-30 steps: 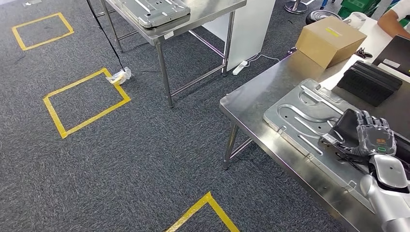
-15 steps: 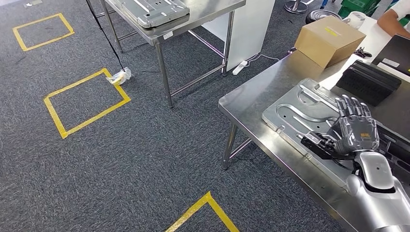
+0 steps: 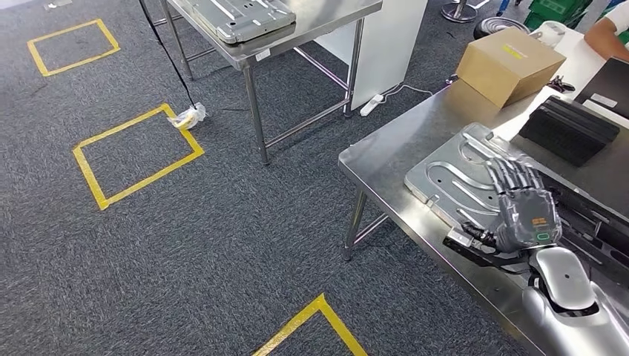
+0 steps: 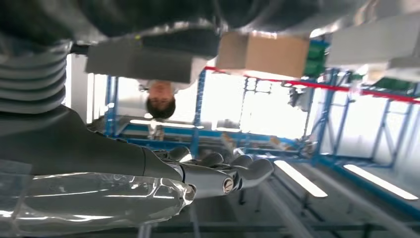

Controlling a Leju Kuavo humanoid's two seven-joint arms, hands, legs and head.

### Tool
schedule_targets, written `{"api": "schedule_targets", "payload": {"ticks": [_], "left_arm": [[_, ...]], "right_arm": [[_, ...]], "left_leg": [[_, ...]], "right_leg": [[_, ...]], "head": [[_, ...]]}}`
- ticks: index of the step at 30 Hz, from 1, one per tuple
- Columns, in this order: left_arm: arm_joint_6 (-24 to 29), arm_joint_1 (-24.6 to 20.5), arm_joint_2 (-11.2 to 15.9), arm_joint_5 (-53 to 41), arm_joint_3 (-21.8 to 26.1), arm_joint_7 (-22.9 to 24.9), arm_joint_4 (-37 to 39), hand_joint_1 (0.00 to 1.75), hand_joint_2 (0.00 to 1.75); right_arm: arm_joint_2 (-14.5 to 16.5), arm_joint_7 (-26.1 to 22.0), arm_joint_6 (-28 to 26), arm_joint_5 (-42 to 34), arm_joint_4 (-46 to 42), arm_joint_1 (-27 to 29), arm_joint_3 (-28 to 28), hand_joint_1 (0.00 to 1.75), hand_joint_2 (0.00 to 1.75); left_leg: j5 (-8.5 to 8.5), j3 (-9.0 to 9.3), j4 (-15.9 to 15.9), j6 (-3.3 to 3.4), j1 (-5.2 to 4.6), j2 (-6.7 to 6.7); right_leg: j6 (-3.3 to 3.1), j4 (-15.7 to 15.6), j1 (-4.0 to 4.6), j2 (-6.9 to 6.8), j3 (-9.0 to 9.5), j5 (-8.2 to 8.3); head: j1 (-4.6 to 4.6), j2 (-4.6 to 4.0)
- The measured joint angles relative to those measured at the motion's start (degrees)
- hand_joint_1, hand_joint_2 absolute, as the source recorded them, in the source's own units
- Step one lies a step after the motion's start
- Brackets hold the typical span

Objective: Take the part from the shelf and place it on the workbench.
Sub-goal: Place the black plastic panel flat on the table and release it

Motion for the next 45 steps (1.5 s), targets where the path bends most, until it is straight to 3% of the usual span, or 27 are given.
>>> {"api": "schedule_targets", "payload": {"ticks": [1, 3, 4, 6, 8, 9, 11, 13, 14, 15, 16, 17, 19, 20, 21, 24, 28, 32, 33, 35, 36, 38, 39, 40, 42, 43, 45], "left_arm": [[0.0, 0.06, -0.05, 0.03, -0.02, 0.01, 0.0, 0.0, 0.0], [0.02, 0.08, 0.01, 0.08, -0.05, 0.01, 0.0, 0.0, 0.0], [0.03, 0.03, 0.07, 0.09, -0.07, 0.01, 0.0, 0.0, 0.0], [0.07, 0.01, 0.17, 0.1, -0.1, -0.01, 0.0, 0.0, 0.0], [0.09, 0.18, 0.08, 0.14, -0.13, 0.0, 0.0, 0.0, 0.0], [0.11, 0.26, 0.05, 0.2, -0.14, 0.01, 0.0, 0.0, 0.0], [0.13, 0.23, -0.01, 0.41, -0.14, 0.01, 0.0, 0.0, 0.0], [0.13, 0.15, -0.08, 0.61, -0.14, 0.01, 0.0, 0.0, 0.0], [0.12, 0.16, -0.14, 0.68, -0.14, 0.02, 0.0, 0.0, 0.0], [0.11, 0.2, -0.21, 0.77, -0.14, 0.04, 0.0, 0.0, 0.0], [0.1, 0.26, -0.27, 0.86, -0.14, 0.05, 0.0, 0.0, 0.0], [0.09, 0.31, -0.31, 0.98, -0.14, 0.07, 0.0, 0.0, 0.0], [0.07, 0.29, -0.33, 1.19, -0.14, 0.08, 0.0, 0.0, 0.0], [0.07, 0.25, -0.33, 1.26, -0.14, 0.09, 0.0, 0.0, 0.0], [0.07, 0.2, -0.33, 1.3, -0.14, 0.09, 0.0, 0.0, 0.0], [0.07, 0.16, -0.33, 1.33, -0.14, 0.1, 0.0, 0.0, 0.0], [0.03, 0.34, -0.42, 1.38, -0.14, 0.13, 0.0, 0.0, 0.0], [-0.1, 0.3, -0.66, 1.26, -0.29, 0.36, 0.0, 0.0, 0.0], [-0.1, 0.24, -0.68, 1.18, -0.39, 0.39, 0.0, 0.0, 0.0], [0.03, 0.05, -0.69, 0.89, -0.69, 0.48, 0.0, 0.0, 0.0], [0.19, -0.11, -0.72, 0.69, -0.89, 0.55, 0.0, 0.0, 0.0], [0.49, -0.5, -0.75, 0.25, -1.3, 0.72, 0.0, 0.0, 0.0], [0.58, -0.65, -0.79, 0.08, -1.49, 0.81, 0.0, 0.0, 0.0], [0.61, -0.74, -0.81, -0.04, -1.64, 0.89, 0.0, 0.0, 0.0], [0.63, -0.76, -0.89, -0.15, -1.92, 0.99, 0.0, 0.0, 0.0], [0.64, -0.8, -0.9, -0.19, -2.06, 1.02, 0.0, 0.0, 0.0], [0.64, -0.95, -0.93, -0.27, -2.29, 1.03, 0.0, 0.0, 0.0]], "right_arm": [[-0.09, -0.1, 0.03, 0.03, -0.25, 0.26, 0.31, 0.0, 0.0], [-0.31, -0.15, 0.04, 0.02, -0.62, 0.47, 0.69, 0.0, 0.0], [-0.49, -0.15, 0.06, 0.01, -0.81, 0.56, 0.81, 0.0, 0.0], [-0.74, -0.19, 0.1, -0.02, -1.14, 0.79, 1.11, 0.0, 0.0], [-0.88, -0.36, 0.01, -0.04, -1.64, 0.87, 1.37, 0.0, 0.0], [-0.9, -0.48, -0.13, 0.01, -2.03, 0.92, 1.47, 0.0, 0.0], [-0.95, -0.66, -0.54, 0.33, -3.18, 1.34, 1.78, 0.0, 0.0], [-0.94, -0.67, -0.89, 0.97, -4.36, 2.18, 2.43, 0.0, 0.0], [-0.91, -0.66, -0.98, 1.32, -4.87, 2.66, 2.89, 0.0, 0.0], [-0.85, -0.59, -1.06, 1.65, -5.34, 3.11, 3.35, 0.0, 0.0], [-0.75, -0.48, -1.11, 1.92, -5.8, 3.46, 3.79, 0.0, 0.0], [-0.63, -0.33, -1.19, 2.12, -6.23, 3.7, 4.17, 0.0, 0.0], [-0.4, 0.09, -1.59, 2.36, -6.91, 3.94, 4.81, 0.0, 0.0], [-0.33, 0.28, -1.83, 2.42, -7.1, 4.02, 5.04, 0.0, 0.0], [-0.28, 0.45, -2.04, 2.45, -7.21, 4.08, 5.2, 0.0, 0.0], [-0.26, 0.55, -2.18, 2.45, -7.25, 4.13, 5.28, 0.0, 0.0], [0.04, 0.89, -2.87, 2.46, -7.37, 4.39, 5.81, 0.0, 0.0], [2.35, 0.38, -3.19, 0.93, -8.19, 2.89, 8.29, 0.0, 0.0], [3.23, 0.0, -2.8, 0.34, -8.19, 2.03, 8.77, 0.0, 0.0], [5.42, -0.51, -1.77, -0.65, -8.14, -0.17, 9.81, 0.0, 0.0], [6.7, -0.6, -1.15, -1.08, -8.01, -1.41, 10.42, 0.0, 0.0], [9.39, -0.61, 0.07, -2.24, -7.34, -3.71, 11.61, 0.0, 0.0], [10.88, -0.59, 0.56, -2.97, -6.69, -4.75, 12.15, 0.0, 0.0], [12.34, -0.59, 0.86, -3.6, -5.95, -5.69, 12.56, 0.0, 0.0], [14.96, -0.64, 0.95, -4.5, -4.48, -7.31, 13.17, 0.0, 0.0], [15.93, -0.71, 0.82, -4.74, -3.89, -7.91, 13.34, 0.0, 0.0], [17.17, -0.87, 0.56, -5.05, -2.84, -8.64, 13.5, 0.0, 0.0]], "left_leg": [[-0.15, -0.16, 0.39, -0.35, 0.24, -0.36], [-0.74, -0.78, 1.67, -1.4, 0.75, -1.18], [-1.09, -1.19, 2.52, -1.98, 0.85, -1.6], [-1.41, -1.94, 3.44, -2.83, 0.86, -2.39], [-1.47, -2.34, 3.73, -3.34, 1.01, -2.77], [-1.93, -2.66, 4.33, -3.51, 1.1, -2.28], [-4.74, -4.56, 8.81, -3.69, 1.19, -0.62], [-8.58, -8.05, 16.42, -3.73, 1.14, 0.33], [-9.6, -9.38, 19.34, -3.69, 1.13, 0.41], [-9.51, -9.77, 20.3, -3.55, 1.09, 0.48], [-8.42, -9.08, 19.05, -3.3, 1.0, 0.62], [-6.63, -7.38, 15.86, -2.95, 0.85, 0.98], [-3.79, -3.38, 8.09, -2.17, 0.19, 3.31], [-3.21, -2.17, 5.65, -1.94, -0.15, 4.45], [-3.16, -1.64, 4.47, -1.83, -0.42, 5.38], [-3.19, -1.61, 4.3, -1.85, -0.55, 5.52], [-2.94, -1.85, 4.12, -1.62, -0.59, 4.04], [-1.68, -1.63, 3.1, -0.23, -0.38, -0.46], [-1.68, -1.59, 3.16, -0.25, -0.41, -1.17], [-1.8, -1.45, 3.37, -0.44, -0.36, -2.49], [-1.86, -1.59, 3.6, -0.68, -0.39, -3.05], [-1.71, -2.26, 3.83, -1.4, -0.26, -4.21], [-1.49, -2.61, 3.82, -1.85, -0.12, -4.86], [-1.28, -2.82, 3.64, -2.29, 0.02, -5.52], [-1.78, -3.42, 4.49, -2.99, 0.07, -4.41], [-2.88, -4.41, 6.42, -3.3, 0.03, -2.99], [-6.07, -7.96, 13.23, -3.85, 0.18, -0.31]], "right_leg": [[0.4, -1.9, -0.42, 0.03, 1.12, 1.32], [1.35, -8.66, -1.15, 0.95, 4.9, 4.15], [1.35, -11.17, -1.31, 1.58, 6.24, 4.83], [0.53, -12.08, -0.96, 2.15, 6.68, 4.49], [-0.72, -11.89, -0.75, 1.23, 6.49, 4.56], [-1.27, -11.83, -0.65, 0.75, 6.47, 4.58], [-2.18, -11.96, -0.49, -0.35, 6.45, 4.68], [-2.65, -11.96, -0.06, -1.54, 6.39, 4.64], [-2.76, -11.94, 0.17, -2.14, 6.36, 4.6], [-2.84, -11.93, 0.38, -2.75, 6.35, 4.56], [-2.89, -11.92, 0.56, -3.34, 6.38, 4.53], [-2.91, -11.91, 0.69, -3.91, 6.45, 4.48], [-2.76, -11.86, 0.96, -4.93, 6.62, 4.33], [-2.62, -11.82, 1.12, -5.29, 6.68, 4.24], [-2.49, -11.77, 1.25, -5.53, 6.71, 4.16], [-2.38, -11.72, 1.36, -5.65, 6.7, 4.1], [-1.9, -12.07, 1.27, -6.67, 7.01, 4.14], [-0.74, 2.88, 0.82, -0.82, 0.25, -3.28], [-0.78, 2.65, 0.8, -0.68, 0.25, -2.25], [-1.0, -4.05, 0.62, 0.44, 3.18, 2.03], [-1.15, -7.71, 0.47, 1.96, 4.77, 3.61], [-1.43, -11.55, 0.37, 4.2, 6.2, 4.66], [-1.63, -11.84, 0.47, 4.36, 6.19, 4.57], [-1.92, -12.07, 0.45, 3.68, 6.21, 4.68], [-2.73, -12.86, 0.35, 2.2, 6.72, 4.98], [-3.1, -13.22, 0.29, 1.34, 7.05, 5.07], [-3.61, -13.46, 0.56, -0.52, 7.44, 4.95]], "head": [[0.01, 0.0], [0.04, 0.0], [0.04, 0.0], [0.07, 0.0], [0.05, 0.0], [0.04, 0.0], [-0.02, 0.0], [-0.04, 0.0], [-0.04, 0.0], [-0.04, 0.0], [-0.04, 0.0], [-0.04, 0.0], [-0.03, 0.0], [-0.02, 0.0], [-0.02, 0.0], [-0.02, 0.0], [0.02, 0.0], [0.11, 0.0], [0.11, 0.0], [0.12, 0.0], [0.09, 0.0], [0.05, 0.0], [0.03, 0.0], [0.04, 0.0], [-0.1, 0.0], [-0.25, 0.0], [-0.53, 0.0]]}}
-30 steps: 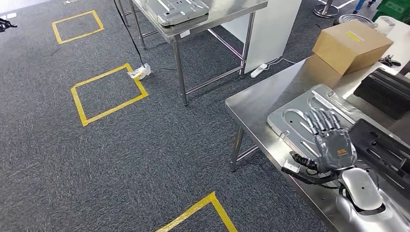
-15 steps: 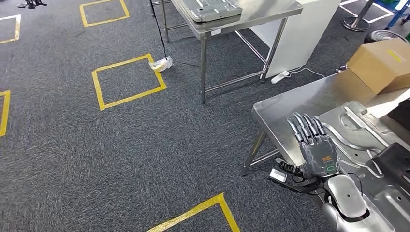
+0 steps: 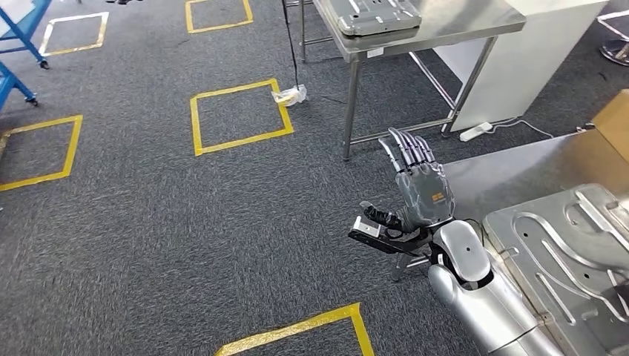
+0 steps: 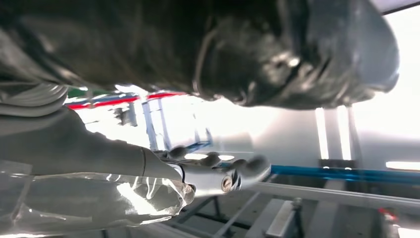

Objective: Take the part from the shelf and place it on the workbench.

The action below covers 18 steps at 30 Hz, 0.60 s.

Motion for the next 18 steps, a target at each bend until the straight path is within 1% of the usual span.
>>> {"api": "schedule_targets", "payload": {"ticks": [1, 2, 3, 4, 5, 6, 7, 8, 9, 10, 11, 12, 13, 14, 15, 16, 17, 18], "left_arm": [[-0.01, -0.04, -0.03, -0.03, -0.09, -0.01, 0.0, 0.0, 0.0], [-0.03, -0.02, -0.07, -0.04, -0.17, -0.01, 0.0, 0.0, 0.0], [-0.04, 0.08, -0.1, -0.09, -0.25, -0.02, 0.0, 0.0, 0.0], [-0.05, 0.19, -0.11, -0.14, -0.31, -0.03, 0.0, 0.0, 0.0], [-0.05, 0.27, -0.11, -0.2, -0.34, -0.04, 0.0, 0.0, 0.0], [-0.05, 0.32, -0.11, -0.26, -0.35, -0.07, 0.0, 0.0, 0.0], [-0.05, 0.31, -0.1, -0.29, -0.36, -0.11, 0.0, 0.0, 0.0], [-0.06, 0.31, -0.1, -0.33, -0.38, -0.14, 0.0, 0.0, 0.0], [-0.06, 0.33, -0.1, -0.37, -0.39, -0.18, 0.0, 0.0, 0.0], [-0.09, 0.39, -0.1, -0.4, -0.42, -0.2, 0.0, 0.0, 0.0], [-0.14, 0.5, -0.1, -0.44, -0.43, -0.21, 0.0, 0.0, 0.0], [-0.21, 0.58, -0.1, -0.45, -0.44, -0.22, 0.0, 0.0, 0.0], [-0.3, 0.62, -0.09, -0.46, -0.45, -0.22, 0.0, 0.0, 0.0], [-0.41, 0.61, -0.09, -0.47, -0.45, -0.23, 0.0, 0.0, 0.0], [-0.54, 0.56, -0.09, -0.47, -0.45, -0.28, 0.0, 0.0, 0.0], [-0.69, 0.55, -0.09, -0.45, -0.45, -0.37, 0.0, 0.0, 0.0], [-0.87, 0.61, -0.09, -0.43, -0.45, -0.49, 0.0, 0.0, 0.0], [-1.03, 0.74, -0.1, -0.37, -0.45, -0.65, 0.0, 0.0, 0.0]], "right_arm": [[0.4, -0.11, -0.07, -0.09, 0.51, -0.2, 0.05, 0.0, 0.0], [0.72, -0.21, -0.09, -0.17, 0.96, -0.34, 0.1, 0.0, 0.0], [1.04, -0.3, -0.05, -0.34, 1.37, -0.48, 0.17, 0.0, 0.0], [1.48, -0.33, 0.07, -0.66, 1.73, -0.66, 0.22, 0.0, 0.0], [1.99, -0.39, 0.25, -1.23, 2.2, -0.9, 0.26, 0.0, 0.0], [2.6, -0.55, 0.43, -2.08, 2.89, -1.2, 0.28, 0.0, 0.0], [3.25, -0.83, 0.56, -3.14, 3.86, -1.54, 0.28, 0.0, 0.0], [4.01, -1.27, 0.59, -4.36, 5.26, -1.86, 0.28, 0.0, 0.0], [4.86, -1.84, 0.45, -5.59, 6.96, -2.09, 0.28, 0.0, 0.0], [5.83, -2.51, 0.18, -6.86, 8.98, -2.23, 0.28, 0.0, 0.0], [6.81, -3.19, -0.2, -8.11, 11.17, -2.26, 0.28, 0.0, 0.0], [7.68, -3.92, -0.73, -9.36, 13.5, -2.19, 0.28, 0.0, 0.0], [8.48, -4.63, -1.32, -10.58, 15.9, -2.01, 0.26, 0.0, 0.0], [9.08, -5.23, -1.94, -11.72, 18.33, -1.64, 0.19, 0.0, 0.0], [9.53, -5.7, -2.58, -12.77, 20.77, -1.0, 0.04, 0.0, 0.0], [9.85, -6.0, -3.2, -13.75, 23.16, -0.06, -0.22, 0.0, 0.0], [10.02, -6.22, -3.84, -14.71, 25.45, 1.08, -0.6, 0.0, 0.0], [10.1, -6.42, -4.53, -15.71, 27.54, 2.31, -1.14, 0.0, 0.0]], "left_leg": [[-1.2, -1.91, 3.48, -0.24, 0.16, 0.46], [-1.51, -3.1, 5.53, -0.42, 0.31, 0.67], [-0.74, -3.19, 5.46, -0.55, 0.46, 0.86], [0.91, -2.06, 3.18, -0.61, 0.57, 1.19], [2.96, 0.0, -0.75, -0.59, 0.62, 1.91], [4.41, 2.09, -4.64, -0.44, 0.42, 2.92], [5.32, 3.6, -7.58, -0.14, 0.23, 3.63], [5.61, 4.38, -9.24, 0.2, 0.03, 4.03], [5.45, 4.45, -9.6, 0.56, -0.21, 3.88], [5.59, 4.4, -9.77, 0.94, -0.19, 3.26], [5.71, 4.49, -10.0, 1.28, -0.11, 2.76], [5.84, 4.63, -10.26, 1.64, -0.03, 2.29], [6.01, 4.76, -10.52, 2.04, 0.08, 1.85], [6.12, 4.85, -10.68, 2.34, 0.13, 1.39], [6.14, 4.84, -10.71, 2.57, 0.07, 0.84], [6.13, 4.82, -10.68, 2.74, 0.0, 0.14], [6.1, 4.82, -10.63, 2.82, -0.07, -0.69], [6.05, 4.83, -10.53, 2.87, -0.13, -1.57]], "right_leg": [[-0.13, 0.04, 0.11, -0.93, 0.04, -0.12], [-0.19, 0.09, 0.2, -1.77, 0.07, -0.25], [-0.19, 0.16, 0.26, -2.53, 0.12, -0.4], [-0.11, 0.22, 0.28, -3.17, 0.23, -0.56], [0.04, 0.27, 0.29, -3.75, 0.42, -0.76], [0.26, 0.32, 0.42, -4.27, 0.6, -0.98], [0.52, 0.34, 0.55, -4.68, 0.72, -1.14], [0.8, 0.32, 0.7, -5.09, 0.83, -1.26], [1.09, 0.21, 0.85, -5.48, 0.93, -1.32], [1.39, 0.09, 0.87, -5.91, 1.08, -1.35], [1.73, 0.12, 0.79, -5.92, 1.25, -1.55], [2.02, 0.71, 0.66, -5.2, 1.13, -2.11], [2.22, 2.31, 0.52, -4.02, 0.49, -3.24], [2.33, 5.14, 0.39, -2.52, -0.8, -4.89], [2.33, 8.87, 0.36, -1.3, -2.6, -6.74], [2.32, 12.71, 0.35, -0.66, -4.55, -8.27], [2.27, 15.45, 0.36, -0.34, -6.05, -8.93], [2.16, 16.18, 0.38, -0.16, -6.68, -8.41]], "head": [[-0.01, 0.0], [-0.02, 0.0], [-0.02, 0.0], [-0.02, 0.0], [-0.02, 0.0], [-0.02, 0.0], [0.01, 0.0], [0.03, 0.0], [0.05, 0.0], [0.07, 0.0], [0.07, 0.0], [0.08, 0.0], [0.09, 0.0], [0.12, 0.0], [0.13, 0.0], [0.14, 0.0], [0.14, 0.0], [0.14, 0.0]]}}
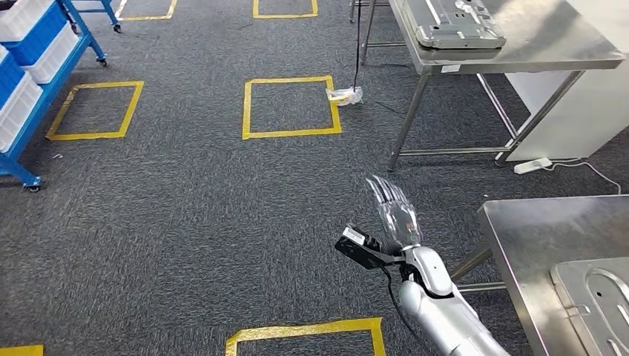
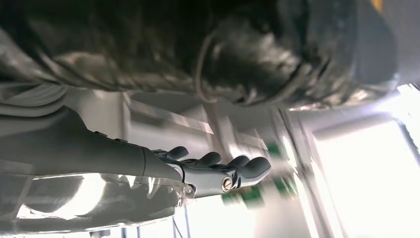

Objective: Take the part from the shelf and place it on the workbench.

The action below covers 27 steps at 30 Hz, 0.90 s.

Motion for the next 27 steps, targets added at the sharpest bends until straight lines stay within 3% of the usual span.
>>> {"api": "schedule_targets", "payload": {"ticks": [1, 2, 4, 6, 8, 10, 12, 14, 15, 16, 18, 20, 21, 23, 24, 25, 27], "left_arm": [[-0.13, 0.19, -0.01, 0.08, 0.0, -0.17, 0.0, 0.0, 0.0], [-0.2, 0.39, -0.02, 0.21, 0.01, -0.45, 0.0, 0.0, 0.0], [-0.05, 0.77, -0.07, 0.58, 0.08, -1.7, 0.0, 0.0, 0.0], [0.24, 1.15, -0.11, 1.04, 0.21, -3.31, 0.0, 0.0, 0.0], [0.33, 1.61, -0.13, 1.46, 0.33, -4.19, 0.02, 0.0, 0.0], [0.3, 1.99, -0.14, 1.89, 0.51, -4.57, 0.05, 0.0, 0.0], [0.05, 2.1, -0.13, 2.39, 0.87, -5.0, 0.07, 0.0, 0.0], [-0.63, 2.17, -0.1, 2.7, 1.28, -5.61, 0.07, 0.0, 0.0], [-1.23, 2.32, -0.03, 2.75, 1.43, -5.82, 0.07, 0.0, 0.0], [-1.92, 2.56, 0.09, 2.79, 1.55, -5.74, 0.07, 0.0, 0.0], [-3.26, 3.1, 0.45, 2.79, 1.77, -5.07, 0.07, 0.0, 0.0], [-4.08, 3.4, 0.68, 2.65, 2.03, -4.53, 0.07, 0.0, 0.0], [-4.33, 3.49, 0.72, 2.57, 2.17, -4.47, 0.07, 0.0, 0.0], [-4.62, 3.67, 0.74, 2.39, 2.48, -4.38, 0.07, 0.0, 0.0], [-4.68, 3.73, 0.74, 2.34, 2.63, -4.32, 0.07, 0.0, 0.0], [-4.75, 3.71, 0.74, 2.27, 2.77, -4.26, 0.07, 0.0, 0.0], [-4.83, 3.37, 0.74, 2.15, 2.97, -4.19, 0.07, 0.0, 0.0]], "right_arm": [[0.05, -0.25, -0.7, -1.09, 1.92, 1.2, -0.72, 0.0, 0.0], [0.05, -0.55, -1.36, -2.29, 3.66, 2.3, -1.67, 0.0, 0.0], [-0.12, -1.37, -2.59, -5.06, 6.79, 4.47, -4.15, 0.0, 0.0], [-0.56, -2.54, -3.5, -8.33, 9.39, 6.96, -7.15, 0.0, 0.0], [-1.02, -3.65, -3.98, -11.04, 11.35, 9.4, -10.38, 0.0, 0.0], [-1.49, -3.5, -4.41, -12.98, 13.33, 11.49, -13.85, 0.0, 0.0], [-2.36, -2.57, -4.31, -15.35, 16.0, 13.93, -17.45, 0.0, 0.0], [-3.45, -2.23, -2.7, -18.13, 19.08, 17.13, -20.97, 0.0, 0.0], [-3.89, -2.03, -1.32, -19.41, 20.64, 18.89, -22.74, 0.0, 0.44], [-4.26, -1.51, 0.32, -20.56, 22.16, 20.61, -24.41, 0.0, 0.87], [-4.74, 0.36, 5.73, -23.96, 24.92, 23.63, -27.31, 0.0, 1.75], [-4.86, 3.37, 15.07, -30.45, 26.92, 25.98, -30.81, 0.0, 1.75], [-4.67, 5.6, 20.21, -34.22, 27.69, 26.9, -33.37, 0.0, 1.75], [-4.02, 9.83, 26.43, -38.95, 28.77, 28.04, -38.34, 0.0, 1.75], [-3.57, 11.33, 27.63, -39.96, 29.17, 28.28, -40.32, 0.0, 1.75], [-3.15, 12.08, 27.94, -40.26, 29.45, 28.4, -41.71, 0.0, 1.75], [-2.51, 12.99, 28.22, -40.55, 29.99, 28.6, -43.99, 0.0, 1.75]], "left_leg": [[-0.06, 0.02, 0.13, -0.02, -0.04, -0.87], [-0.15, 0.06, 0.28, -0.08, -0.05, -1.65], [-0.36, -0.06, 0.59, -0.36, -0.05, -2.98], [-0.39, -0.32, 0.66, -0.88, 0.06, -4.13], [-0.32, -0.39, 0.44, -1.53, 0.16, -5.18], [-1.6, -0.93, 2.0, -2.0, -0.01, -3.22], [-5.18, -3.46, 7.91, -2.4, -0.05, 0.52], [-8.36, -6.6, 14.82, -2.87, 0.19, 2.12], [-8.54, -7.04, 16.11, -3.06, 0.34, 2.39], [-7.67, -6.31, 15.18, -3.2, 0.49, 2.63], [-4.29, -1.92, 7.94, -3.21, 0.67, 4.08], [-2.62, 1.8, 1.48, -2.78, 0.28, 5.86], [-2.64, 2.42, 0.27, -2.46, 0.03, 6.23], [-2.74, 2.32, 0.0, -1.73, -0.25, 5.38], [-2.65, 2.49, -0.25, -1.35, -0.23, 4.94], [-2.51, 2.71, -0.54, -0.92, -0.17, 4.58], [-2.22, 3.1, -0.96, -0.17, -0.12, 3.75]], "right_leg": [[-0.19, -1.51, 0.02, 0.21, 0.39, 1.58], [-0.44, -5.03, 0.03, 0.7, 1.77, 3.89], [-0.85, -12.39, 0.03, 2.95, 4.78, 7.23], [-0.97, -15.35, 0.17, 4.03, 5.98, 7.88], [-1.28, -15.87, 0.18, 2.79, 6.32, 8.04], [-1.94, -16.79, -0.07, 1.52, 7.01, 8.31], [-2.39, -17.4, -0.07, 0.01, 7.55, 8.37], [-2.44, -17.44, 0.04, -1.83, 7.8, 8.09], [-2.37, -17.43, 0.05, -2.76, 7.95, 7.88], [-2.25, -17.42, 0.05, -3.59, 8.15, 7.66], [-1.83, -17.36, 0.02, -4.86, 8.73, 7.15], [-1.15, -17.13, 0.2, -5.81, 9.2, 6.61], [-0.82, -17.05, 0.32, -6.27, 9.34, 6.42], [-0.2, -17.07, 0.32, -7.11, 9.62, 6.23], [0.12, -16.86, 0.17, -6.75, 9.76, 5.91], [0.36, -15.92, -0.01, -5.55, 9.52, 5.1], [0.58, -10.51, -0.31, -2.11, 7.22, 1.78]], "head": [[0.0, 0.0], [0.01, 0.0], [-0.02, 0.0], [-0.03, 0.0], [-0.03, 0.0], [-0.15, 0.0], [-0.37, 0.0], [-0.47, 0.0], [-0.48, 0.0], [-0.46, 0.0], [-0.47, 0.0], [-0.43, 0.0], [-0.41, 0.0], [-0.37, 0.0], [-0.37, 0.0], [-0.34, 0.0], [-0.27, 0.0]]}}
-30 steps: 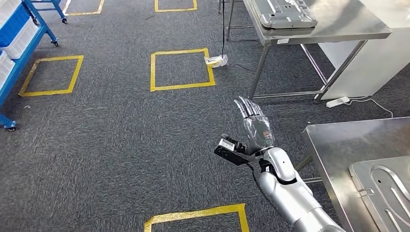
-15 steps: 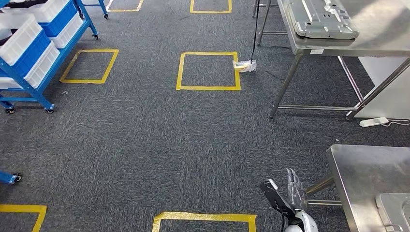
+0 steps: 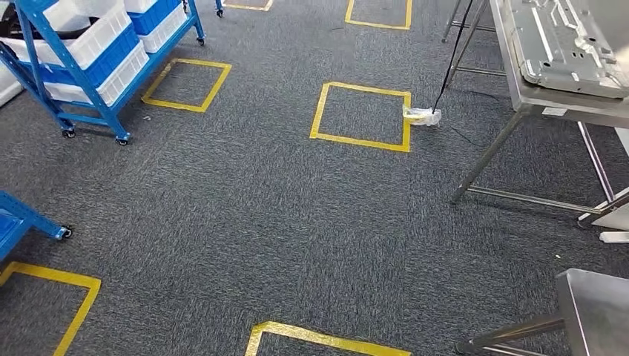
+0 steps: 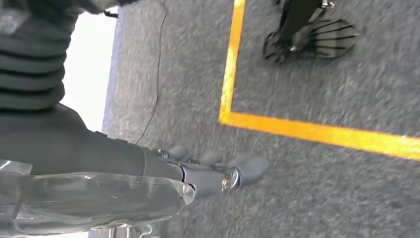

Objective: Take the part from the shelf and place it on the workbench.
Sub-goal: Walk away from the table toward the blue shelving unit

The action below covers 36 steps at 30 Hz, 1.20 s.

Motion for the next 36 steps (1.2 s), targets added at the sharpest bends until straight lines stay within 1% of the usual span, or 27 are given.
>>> {"api": "schedule_targets", "payload": {"ticks": [1, 2, 3, 4, 5, 6, 8, 10, 12, 14, 16, 17, 18, 19, 20, 21, 22, 24, 25, 27, 28, 30, 31, 33, 34, 35, 36], "left_arm": [[-0.03, -0.23, 0.0, -0.05, 0.07, 0.02, 0.0, 0.0, 0.0], [-0.03, -0.41, 0.0, -0.08, 0.1, 0.03, 0.0, 0.0, 0.0], [-0.04, -0.5, 0.0, -0.1, 0.13, 0.04, 0.0, 0.0, 0.0], [-0.05, -0.51, 0.0, -0.13, 0.14, 0.08, 0.0, 0.0, 0.0], [-0.08, -0.5, -0.01, -0.15, 0.16, 0.13, 0.0, 0.0, 0.0], [-0.11, -0.5, -0.02, -0.15, 0.18, 0.23, 0.0, 0.0, 0.0], [-0.04, -0.61, -0.09, -0.09, 0.33, 0.44, 0.0, 0.0, 0.0], [0.31, -0.61, -0.19, -0.31, 0.5, 0.74, 0.0, 0.0, 0.0], [0.54, -0.55, -0.27, -1.03, 0.54, 1.22, 0.01, 0.0, 0.0], [0.48, -0.77, -0.34, -1.81, 0.52, 1.68, 0.02, 0.0, 0.0], [0.34, -1.26, -0.39, -2.33, 0.51, 1.96, 0.02, 0.0, 0.0], [0.31, -1.45, -0.43, -2.49, 0.51, 2.04, 0.02, 0.0, 0.0], [0.28, -1.55, -0.47, -2.59, 0.52, 2.07, 0.02, 0.0, 0.0], [0.28, -1.55, -0.51, -2.65, 0.53, 2.07, 0.02, 0.0, 0.0], [0.3, -1.51, -0.54, -2.69, 0.54, 2.06, 0.02, 0.0, 0.0], [0.31, -1.46, -0.55, -2.74, 0.55, 2.05, 0.02, 0.0, 0.0], [0.32, -1.48, -0.55, -2.79, 0.57, 2.04, 0.02, 0.0, 0.0], [0.33, -1.56, -0.57, -2.99, 0.63, 1.99, 0.01, 0.0, 0.0], [0.33, -1.59, -0.6, -3.1, 0.66, 1.96, 0.01, 0.0, 0.0], [0.34, -1.46, -0.66, -3.31, 0.78, 1.96, 0.02, 0.0, 0.0], [0.33, -1.42, -0.69, -3.37, 0.89, 1.98, 0.02, 0.0, 0.0], [0.29, -1.57, -0.74, -3.46, 1.09, 2.03, 0.02, 0.0, 0.0], [0.24, -1.74, -0.77, -3.52, 1.15, 2.04, 0.02, 0.0, 0.0], [0.04, -1.98, -0.77, -3.66, 1.29, 2.01, 0.02, 0.0, 0.0], [-0.08, -2.02, -0.77, -3.72, 1.38, 1.99, 0.02, 0.0, 0.0], [-0.18, -2.01, -0.78, -3.74, 1.46, 1.98, 0.02, 0.0, 0.0], [-0.26, -2.0, -0.8, -3.75, 1.55, 1.98, 0.02, 0.0, 0.0]], "right_arm": [[0.16, 0.26, 0.1, -0.08, 0.26, 0.16, -0.92, 0.0, 1.75], [0.22, 0.45, 0.16, -0.14, 0.5, 0.35, -1.68, 0.0, 1.75], [0.25, 0.74, 0.25, -0.09, 0.7, 0.55, -2.25, 0.0, 1.75], [0.27, 1.48, 0.41, 0.25, 0.88, 0.71, -2.6, 0.0, 1.75], [0.31, 2.75, 0.6, 0.79, 1.05, 0.8, -2.81, 0.0, 1.75], [0.38, 4.54, 0.79, 1.4, 1.2, 0.84, -2.9, 0.0, 1.75], [0.72, 8.29, 1.16, 2.11, 1.49, 0.91, -2.95, 0.0, 1.75], [1.48, 11.9, 1.29, 2.68, 1.68, 0.8, -3.01, 0.0, 1.75], [2.7, 16.21, 1.27, 3.7, 1.72, 0.41, -3.02, 0.0, 1.75], [3.9, 19.35, 2.07, 4.29, 1.72, 0.18, -3.01, 0.0, 1.75], [4.88, 20.0, 4.14, 4.63, 1.74, 0.21, -2.94, 0.0, 1.75], [5.32, 19.82, 5.32, 4.67, 1.76, 0.22, -2.89, 0.0, 1.75], [5.64, 19.67, 6.27, 4.73, 1.78, 0.18, -2.84, 0.0, 1.75], [5.88, 19.65, 6.91, 4.84, 1.79, 0.09, -2.79, 0.0, 1.75], [6.05, 19.77, 7.22, 5.15, 1.8, -0.04, -2.71, 0.0, 1.75], [6.19, 19.95, 7.33, 5.6, 1.8, -0.16, -2.56, 0.0, 1.75], [6.28, 20.06, 7.38, 6.01, 1.8, -0.25, -2.37, 0.0, 1.75], [6.37, 20.06, 7.38, 6.34, 1.8, -0.33, -2.08, 0.0, 1.75], [6.37, 20.03, 7.3, 6.38, 1.8, -0.39, -2.02, 0.0, 1.75], [6.38, 19.92, 7.14, 6.62, 1.8, -0.68, -1.9, 0.0, 1.75], [6.38, 19.87, 7.1, 6.82, 1.79, -0.82, -1.78, 0.0, 1.75], [6.37, 19.67, 7.25, 7.06, 1.79, -0.87, -1.52, 0.0, 1.75], [6.37, 19.54, 7.42, 7.03, 1.8, -0.78, -1.45, 0.0, 1.75], [6.34, 19.24, 7.89, 6.85, 1.82, -0.54, -1.41, 0.0, 1.75], [6.31, 19.05, 8.07, 6.8, 1.84, -0.44, -1.41, 0.0, 1.75], [6.26, 18.79, 8.26, 6.83, 1.85, -0.38, -1.4, 0.0, 1.75], [6.2, 18.47, 8.4, 6.89, 1.86, -0.35, -1.4, 0.0, 1.75]], "left_leg": [[0.07, -0.04, -0.01, 0.24, -0.1, -0.53], [0.1, -0.09, 0.01, 0.36, -0.21, -1.2], [0.12, -0.09, 0.05, 0.43, -0.31, -1.95], [0.13, -0.07, 0.13, 0.44, -0.37, -2.73], [0.11, -0.03, 0.25, 0.42, -0.38, -3.55], [0.07, -0.04, 0.42, 0.35, -0.35, -4.33], [-0.06, -0.29, 0.92, -0.02, -0.44, -5.74], [0.0, -0.67, 1.14, -0.67, -0.43, -6.91], [0.1, -0.98, 1.14, -1.4, -0.21, -7.59], [-1.57, -2.03, 3.37, -1.99, -0.18, -5.65], [-5.51, -4.99, 9.98, -2.51, -0.11, -2.7], [-7.27, -6.69, 13.73, -2.76, 0.01, -2.0], [-8.12, -7.77, 16.31, -2.96, 0.14, -1.65], [-7.84, -7.86, 16.85, -3.11, 0.26, -1.45], [-6.55, -6.79, 15.11, -3.2, 0.36, -1.19], [-4.63, -4.73, 11.48, -3.21, 0.42, -0.55], [-3.09, -2.46, 7.24, -3.12, 0.37, 0.8], [-1.44, 0.47, 1.63, -2.5, 0.03, 2.66], [-1.48, 0.7, 0.91, -2.13, -0.18, 2.9], [-1.27, 0.62, 0.83, -1.39, -0.25, 1.63], [-1.11, 0.71, 0.6, -1.05, -0.15, 1.07], [-0.73, 0.98, 0.14, -0.3, 0.11, 0.0], [-0.65, 0.9, 0.09, -0.07, 0.07, -0.55], [-0.6, 0.78, 0.13, 0.19, -0.04, -1.91], [-0.6, 0.79, 0.15, 0.21, -0.08, -2.69], [-0.61, 0.85, 0.21, 0.2, -0.1, -3.55], [-0.64, 0.93, 0.28, 0.16, -0.09, -4.42]], "right_leg": [[-0.02, 4.01, -0.02, 1.22, -1.93, -1.95], [-0.04, 7.64, -0.01, 1.76, -3.72, -3.32], [-0.07, 9.8, 0.03, 2.0, -4.85, -3.66], [-0.15, 9.73, 0.06, 2.15, -4.96, -2.78], [-0.28, 7.38, 0.06, 2.41, -3.99, -0.9], [-0.47, 3.46, 0.04, 3.16, -2.24, 1.39], [-0.81, -3.44, 0.03, 5.22, 0.77, 4.04], [-1.11, -5.47, 0.2, 5.78, 1.56, 4.19], [-1.74, -5.86, 0.2, 4.48, 1.72, 4.53], [-2.57, -6.43, 0.09, 3.1, 1.92, 4.89], [-3.07, -6.62, 0.25, 1.54, 1.92, 4.92], [-3.18, -6.61, 0.34, 0.71, 1.88, 4.87], [-3.23, -6.6, 0.41, -0.09, 1.88, 4.8], [-3.22, -6.6, 0.43, -0.82, 1.93, 4.72], [-3.16, -6.59, 0.43, -1.5, 2.06, 4.61], [-3.01, -6.58, 0.41, -2.16, 2.26, 4.47], [-2.79, -6.54, 0.45, -2.78, 2.5, 4.29], [-2.2, -6.4, 0.66, -3.9, 2.89, 3.91], [-1.92, -6.35, 0.76, -4.39, 3.03, 3.79], [-1.34, -6.35, 0.74, -5.07, 3.29, 3.58], [-1.0, -5.95, 0.62, -4.24, 3.3, 3.15], [-0.54, -2.46, 0.4, -1.03, 1.86, 0.76], [-0.52, 0.92, 0.32, 0.68, 0.22, -1.02], [-0.61, 7.67, 0.3, 1.83, -3.36, -3.54], [-0.68, 9.14, 0.3, 1.97, -4.32, -3.46], [-0.79, 8.47, 0.3, 2.12, -4.28, -2.21], [-0.96, 5.83, 0.29, 2.54, -3.32, -0.1]], "head": [[0.02, 0.0], [0.03, 0.0], [0.03, 0.0], [0.03, 0.0], [0.03, 0.0], [0.04, 0.0], [0.02, 0.0], [-0.02, 0.0], [-0.03, 0.0], [-0.15, 0.0], [-0.31, 0.0], [-0.33, 0.0], [-0.33, 0.0], [-0.33, 0.0], [-0.33, 0.0], [-0.33, 0.0], [-0.34, 0.0], [-0.28, 0.0], [-0.26, 0.0], [-0.23, 0.0], [-0.22, 0.0], [-0.17, 0.0], [-0.15, 0.0], [-0.14, 0.0], [-0.14, 0.0], [-0.14, 0.0], [-0.14, 0.0]]}}
